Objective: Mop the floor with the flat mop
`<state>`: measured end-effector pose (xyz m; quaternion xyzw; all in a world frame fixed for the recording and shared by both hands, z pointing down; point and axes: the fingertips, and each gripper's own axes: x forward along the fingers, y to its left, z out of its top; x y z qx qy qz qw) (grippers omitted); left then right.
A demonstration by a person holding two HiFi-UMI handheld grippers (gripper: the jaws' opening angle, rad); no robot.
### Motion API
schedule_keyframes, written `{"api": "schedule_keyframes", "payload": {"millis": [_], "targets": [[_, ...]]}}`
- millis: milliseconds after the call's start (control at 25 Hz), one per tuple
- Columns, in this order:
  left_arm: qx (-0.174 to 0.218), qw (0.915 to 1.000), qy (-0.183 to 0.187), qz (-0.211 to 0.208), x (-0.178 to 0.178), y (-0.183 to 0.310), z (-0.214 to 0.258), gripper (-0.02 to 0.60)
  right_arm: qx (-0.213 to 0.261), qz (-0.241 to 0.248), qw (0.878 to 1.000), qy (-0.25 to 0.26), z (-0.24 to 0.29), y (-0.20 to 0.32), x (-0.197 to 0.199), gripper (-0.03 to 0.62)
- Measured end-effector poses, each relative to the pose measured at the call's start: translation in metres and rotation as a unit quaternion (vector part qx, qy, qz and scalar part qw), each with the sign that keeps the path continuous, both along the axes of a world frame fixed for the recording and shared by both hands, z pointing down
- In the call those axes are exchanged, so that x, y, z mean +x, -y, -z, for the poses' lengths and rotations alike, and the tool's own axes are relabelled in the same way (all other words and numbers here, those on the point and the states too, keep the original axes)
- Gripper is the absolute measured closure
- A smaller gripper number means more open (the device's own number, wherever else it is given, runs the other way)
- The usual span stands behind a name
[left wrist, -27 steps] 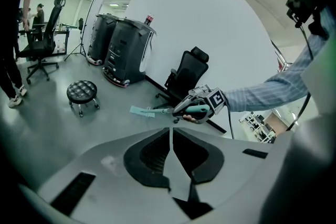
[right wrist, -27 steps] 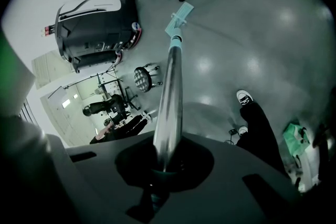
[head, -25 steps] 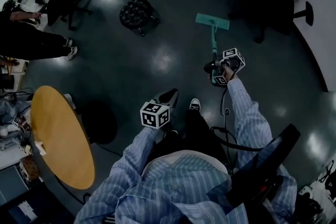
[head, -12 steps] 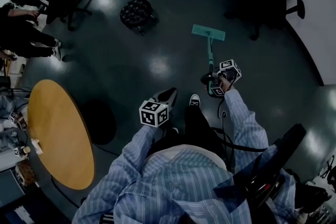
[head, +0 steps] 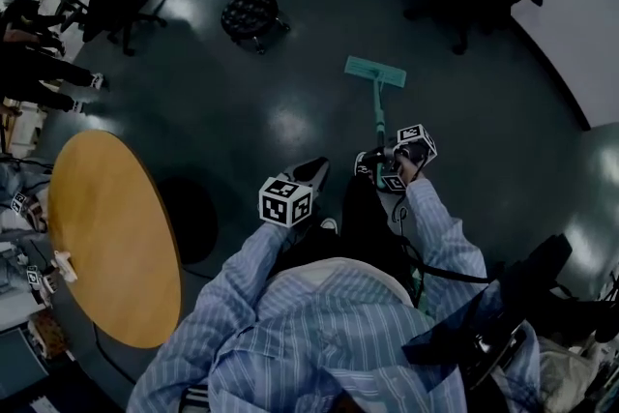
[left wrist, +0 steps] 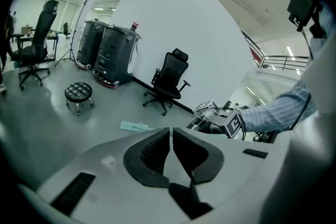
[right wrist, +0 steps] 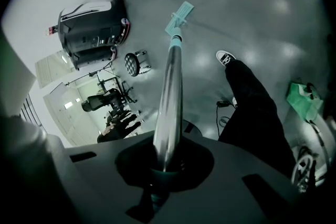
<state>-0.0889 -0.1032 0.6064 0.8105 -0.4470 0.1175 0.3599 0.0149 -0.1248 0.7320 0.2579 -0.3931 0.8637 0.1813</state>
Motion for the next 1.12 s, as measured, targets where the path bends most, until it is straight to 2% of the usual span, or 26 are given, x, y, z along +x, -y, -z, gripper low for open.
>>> {"api": "schedule_keyframes", "payload": {"millis": [160,320,520,640,880,1120], "targets": [[0.008,0.9995,0.011,-0.028,-0.004,-0.046,-0.001,0.558,-0.002,-0.014,1.000,0.005,0.007,-0.061,-0.008,0.579],[0.008,0.9996,0.005,-0.026,-0.005,-0.079,0.005,0.558,-0.007,-0.012,1.000,0.000,0.016,-0.119,-0.007,0.579],[0.001,0.9998,-0.001,-0.019,0.000,-0.109,0.004,0.558,-0.010,0.024,1.000,-0.017,0.006,-0.180,0.007,0.579],[-0.006,0.9998,-0.008,-0.018,0.002,-0.130,0.006,0.558,-0.014,0.026,0.999,-0.017,0.011,-0.214,0.011,0.579],[-0.018,0.9995,-0.011,-0.024,0.028,-0.154,-0.001,0.558,-0.016,0.031,0.999,-0.006,0.017,-0.262,0.030,0.579],[-0.015,0.9997,-0.018,-0.011,0.067,-0.180,0.006,0.558,-0.024,0.053,0.998,-0.001,0.020,-0.325,0.070,0.579]]}}
